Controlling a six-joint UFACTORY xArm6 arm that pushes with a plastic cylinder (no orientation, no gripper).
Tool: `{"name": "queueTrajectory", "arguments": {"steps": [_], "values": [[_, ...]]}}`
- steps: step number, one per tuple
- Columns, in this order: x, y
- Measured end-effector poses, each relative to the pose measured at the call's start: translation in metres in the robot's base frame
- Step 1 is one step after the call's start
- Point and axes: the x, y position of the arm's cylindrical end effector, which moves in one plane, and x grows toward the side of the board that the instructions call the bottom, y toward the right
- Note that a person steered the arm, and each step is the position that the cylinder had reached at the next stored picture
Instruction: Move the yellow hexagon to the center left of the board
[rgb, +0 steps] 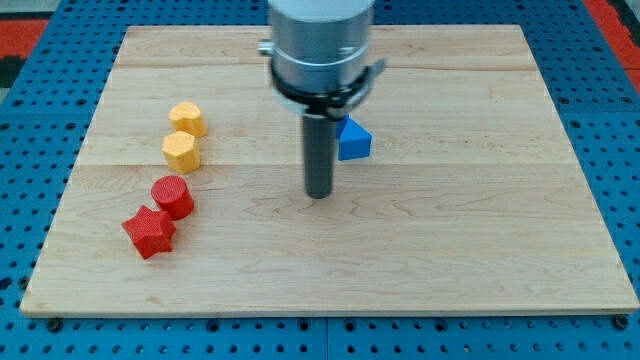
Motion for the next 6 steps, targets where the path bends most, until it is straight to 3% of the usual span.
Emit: {"name": "queueTrajectory", "arguments": {"steps": [2,5,6], "values": [[-0.006,-0.072],[-0.018,-0.084],[-0.047,-0.112]]}}
